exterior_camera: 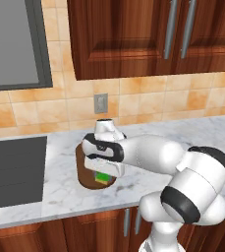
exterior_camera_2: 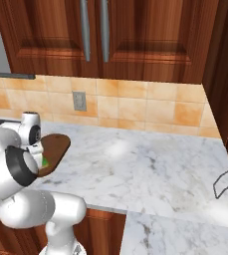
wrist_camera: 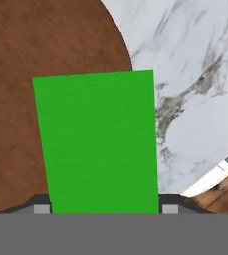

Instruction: Pick up the sponge from the counter and clean the cutting board by briefly scrubbing or pressing down on the cutting board. Once finished, release the sponge.

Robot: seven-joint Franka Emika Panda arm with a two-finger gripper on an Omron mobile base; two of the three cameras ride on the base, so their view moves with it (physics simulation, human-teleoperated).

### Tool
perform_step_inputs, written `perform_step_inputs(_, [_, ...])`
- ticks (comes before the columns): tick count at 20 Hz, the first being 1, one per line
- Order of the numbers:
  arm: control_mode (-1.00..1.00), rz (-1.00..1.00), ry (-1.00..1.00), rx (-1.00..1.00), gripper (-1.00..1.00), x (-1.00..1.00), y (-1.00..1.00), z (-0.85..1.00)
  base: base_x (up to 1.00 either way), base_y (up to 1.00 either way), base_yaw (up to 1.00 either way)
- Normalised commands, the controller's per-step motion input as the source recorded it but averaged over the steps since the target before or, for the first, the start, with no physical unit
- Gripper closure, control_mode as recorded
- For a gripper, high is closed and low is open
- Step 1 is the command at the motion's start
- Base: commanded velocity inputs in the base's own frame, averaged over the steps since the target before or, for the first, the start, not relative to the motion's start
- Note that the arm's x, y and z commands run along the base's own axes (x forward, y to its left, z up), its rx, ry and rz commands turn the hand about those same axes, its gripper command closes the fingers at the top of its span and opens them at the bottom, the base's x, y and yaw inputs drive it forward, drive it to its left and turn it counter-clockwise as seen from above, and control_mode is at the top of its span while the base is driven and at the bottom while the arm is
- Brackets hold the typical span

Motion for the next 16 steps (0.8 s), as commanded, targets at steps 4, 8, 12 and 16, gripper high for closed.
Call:
perform_step_inputs(4, [-1.0, 0.0, 0.08, 0.0, 1.0, 0.05, 0.5, -0.23, 0.0, 0.0, 0.0])
perform_step_inputs(8, [-1.0, -0.05, 0.02, -0.04, 1.0, 0.1, 0.38, -0.18, 0.0, 0.0, 0.0])
perform_step_inputs(12, [-1.0, -0.18, -0.07, -0.03, 1.0, 0.22, 0.11, -0.21, 0.0, 0.0, 0.0])
perform_step_inputs(16, [-1.0, -0.21, -0.25, -0.01, 1.0, 0.31, 0.0, -0.18, 0.0, 0.0, 0.0])
